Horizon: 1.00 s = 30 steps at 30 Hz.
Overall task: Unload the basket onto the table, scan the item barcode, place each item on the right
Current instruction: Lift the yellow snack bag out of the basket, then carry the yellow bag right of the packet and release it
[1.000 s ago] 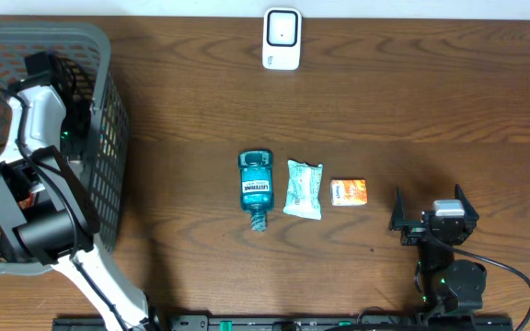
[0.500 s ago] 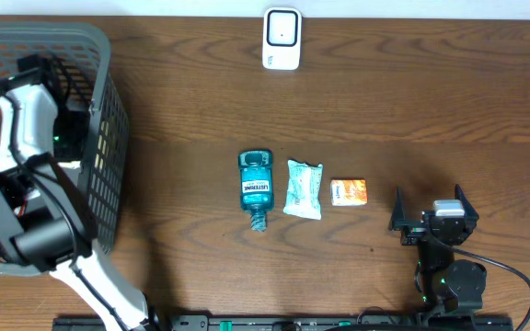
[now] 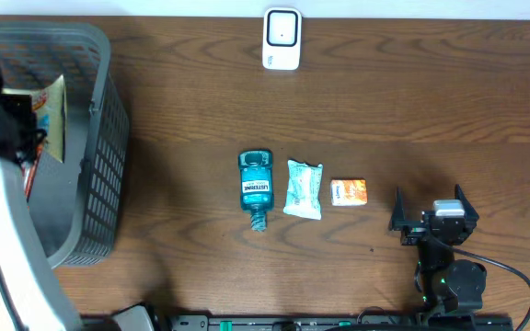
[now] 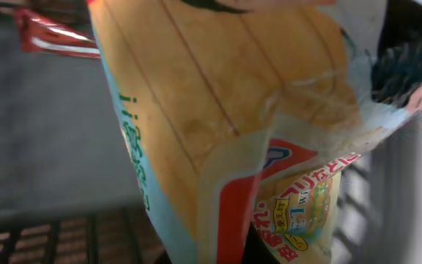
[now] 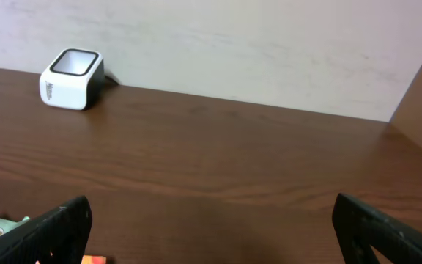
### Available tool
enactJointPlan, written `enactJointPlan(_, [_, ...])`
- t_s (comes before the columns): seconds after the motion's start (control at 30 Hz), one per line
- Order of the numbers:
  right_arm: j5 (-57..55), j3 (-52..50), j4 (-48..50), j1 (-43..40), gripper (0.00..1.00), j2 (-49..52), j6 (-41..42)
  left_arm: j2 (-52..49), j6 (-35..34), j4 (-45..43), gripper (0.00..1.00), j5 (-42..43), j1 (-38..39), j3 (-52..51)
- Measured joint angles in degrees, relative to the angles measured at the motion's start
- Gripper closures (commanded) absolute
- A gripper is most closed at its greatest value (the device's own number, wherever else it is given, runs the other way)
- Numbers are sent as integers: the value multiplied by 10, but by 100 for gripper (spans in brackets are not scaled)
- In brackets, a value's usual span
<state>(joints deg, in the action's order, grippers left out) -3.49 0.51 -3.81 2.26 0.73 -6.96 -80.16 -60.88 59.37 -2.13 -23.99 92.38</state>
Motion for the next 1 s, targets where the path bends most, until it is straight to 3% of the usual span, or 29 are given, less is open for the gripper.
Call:
enactJointPlan(0.2, [0,0,0,0,1,0,0,81,24,0,93,39,118,0])
enactJointPlan(0.4, [0,0,0,0,1,0,0,78,50,-5,93,47,337,0])
enactJointPlan(0.67, [0,0,0,0,1,0,0,-39,64,-22,93,-13,543,0])
enactJointPlan(1.0, [0,0,0,0,1,0,0,-240,69,-136,93,-37,631,0])
